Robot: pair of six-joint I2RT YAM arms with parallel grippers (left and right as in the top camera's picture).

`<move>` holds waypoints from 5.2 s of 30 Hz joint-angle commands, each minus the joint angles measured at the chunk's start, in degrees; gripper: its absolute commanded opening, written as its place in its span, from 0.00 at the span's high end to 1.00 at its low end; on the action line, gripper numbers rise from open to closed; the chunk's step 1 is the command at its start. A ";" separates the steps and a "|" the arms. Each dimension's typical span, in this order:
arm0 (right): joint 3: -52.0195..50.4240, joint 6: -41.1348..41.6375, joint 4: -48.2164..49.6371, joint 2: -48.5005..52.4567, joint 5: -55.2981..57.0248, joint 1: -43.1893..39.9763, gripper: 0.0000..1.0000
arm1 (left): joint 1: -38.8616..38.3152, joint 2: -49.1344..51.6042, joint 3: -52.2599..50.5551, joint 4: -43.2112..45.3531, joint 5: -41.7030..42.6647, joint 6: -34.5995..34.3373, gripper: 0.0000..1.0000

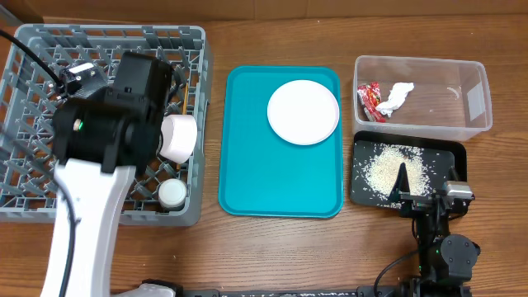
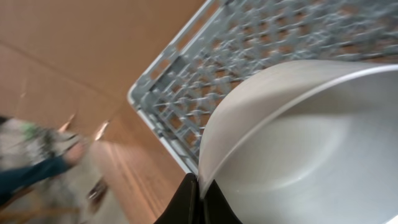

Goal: Sort waste into correct bins and load items into the dishwasher
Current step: 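Place the bowl into the dish rack with the left gripper, then grasp the large white plate on the teal tray with the left gripper, then place the large plate upright into the dish rack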

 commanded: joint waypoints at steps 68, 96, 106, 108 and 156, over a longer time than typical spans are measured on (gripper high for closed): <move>-0.61 -0.02 0.42 -0.68 0.13 -0.13 0.00 | -8.61 33.73 16.41 9.62 30.21 11.30 0.20; -0.61 -0.02 0.42 -0.68 0.13 -0.13 0.00 | -14.56 51.71 11.72 32.94 51.30 16.00 0.77; -0.61 -0.02 0.42 -0.68 0.13 -0.13 0.00 | -14.56 41.83 25.16 15.96 31.04 17.75 0.96; -0.61 -0.02 0.42 -0.68 0.13 -0.13 0.00 | -14.60 39.17 27.10 12.76 24.92 17.70 0.96; -0.61 -0.02 0.42 -0.68 0.13 -0.13 0.00 | 6.32 32.20 -0.79 6.75 -32.24 -4.37 0.96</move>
